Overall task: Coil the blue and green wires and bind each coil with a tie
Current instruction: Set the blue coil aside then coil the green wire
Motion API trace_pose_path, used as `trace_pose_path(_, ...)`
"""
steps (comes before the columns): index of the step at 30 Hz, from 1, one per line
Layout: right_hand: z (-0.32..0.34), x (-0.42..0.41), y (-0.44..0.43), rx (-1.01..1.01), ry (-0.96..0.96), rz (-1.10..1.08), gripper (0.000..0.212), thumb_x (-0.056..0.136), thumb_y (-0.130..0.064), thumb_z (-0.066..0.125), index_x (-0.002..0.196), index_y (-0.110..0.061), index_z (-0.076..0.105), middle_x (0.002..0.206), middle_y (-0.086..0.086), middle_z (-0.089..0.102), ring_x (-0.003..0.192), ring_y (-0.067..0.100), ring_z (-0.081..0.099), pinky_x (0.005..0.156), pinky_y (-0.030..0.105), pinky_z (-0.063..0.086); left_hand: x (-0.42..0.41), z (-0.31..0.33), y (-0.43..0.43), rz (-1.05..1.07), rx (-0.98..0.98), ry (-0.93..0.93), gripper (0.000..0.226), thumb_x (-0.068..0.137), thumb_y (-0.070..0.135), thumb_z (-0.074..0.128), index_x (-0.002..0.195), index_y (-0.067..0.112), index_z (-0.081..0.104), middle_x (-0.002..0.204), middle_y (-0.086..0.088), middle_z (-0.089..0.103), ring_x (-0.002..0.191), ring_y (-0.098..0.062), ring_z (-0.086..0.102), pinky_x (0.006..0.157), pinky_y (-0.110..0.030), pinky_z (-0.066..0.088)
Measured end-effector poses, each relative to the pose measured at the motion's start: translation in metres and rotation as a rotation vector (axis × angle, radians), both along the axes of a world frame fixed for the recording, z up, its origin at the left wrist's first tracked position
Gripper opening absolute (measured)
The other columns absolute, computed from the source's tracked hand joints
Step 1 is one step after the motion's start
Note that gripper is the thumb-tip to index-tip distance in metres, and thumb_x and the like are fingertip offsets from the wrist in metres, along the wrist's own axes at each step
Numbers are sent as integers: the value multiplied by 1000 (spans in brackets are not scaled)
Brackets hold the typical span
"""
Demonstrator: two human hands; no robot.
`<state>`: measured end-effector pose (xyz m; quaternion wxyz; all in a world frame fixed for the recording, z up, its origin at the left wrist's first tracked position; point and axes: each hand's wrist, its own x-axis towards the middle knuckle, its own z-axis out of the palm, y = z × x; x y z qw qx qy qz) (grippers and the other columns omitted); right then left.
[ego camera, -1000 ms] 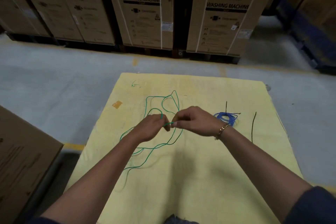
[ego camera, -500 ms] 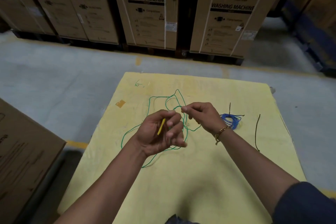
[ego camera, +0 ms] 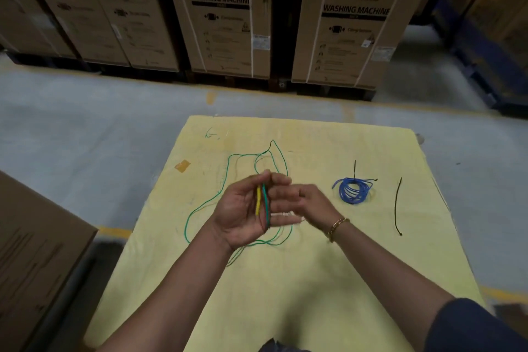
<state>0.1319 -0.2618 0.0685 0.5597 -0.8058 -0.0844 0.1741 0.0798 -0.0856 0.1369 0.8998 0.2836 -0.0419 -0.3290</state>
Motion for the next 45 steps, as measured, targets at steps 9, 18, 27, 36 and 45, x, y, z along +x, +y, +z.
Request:
trace_pose_path(9,-54,-56,-1,-580,40,422,39,103,-48,38,95,-25,69,80,-7,67,87,17,65,80,32,46,33,12,27,294,-4,-111,47,93,22,33,127,8,63,146,-15,56,142,-34,45,117,-66,25)
trace_pose_path(18,34,-10,13,-451,-328,391,14,95,-30,62,96,-24,73,57,-11,52,54,1,48,59,26,35,31,-80,38,-234,1455,-542,44,100,31,30,102,10,68,91,-14,76,105,-30,67,104,-43,44)
trace_pose_path(27,23,18,-1,23,-79,-32,18,87,-43,72,81,-27,76,67,-5,68,62,9,52,60,26,44,12,-40,19,-247,-201,69,38,106,34,37,91,6,57,43,-3,33,33,-15,49,68,-49,62)
trace_pose_path(36,-33,-45,31,-119,164,202,31,105,-40,45,96,-27,71,79,2,74,76,12,67,79,30,49,36,8,4,354,-8,24,29,94,22,39,80,11,62,90,-12,76,101,-36,73,87,-54,59)
trace_pose_path(45,-4,-19,14,-261,-68,229,17,97,-26,60,102,-20,76,62,-8,55,56,10,48,58,28,43,55,-46,25,-3,1494,-685,36,92,36,37,89,24,70,103,-3,74,103,-19,66,99,-42,48)
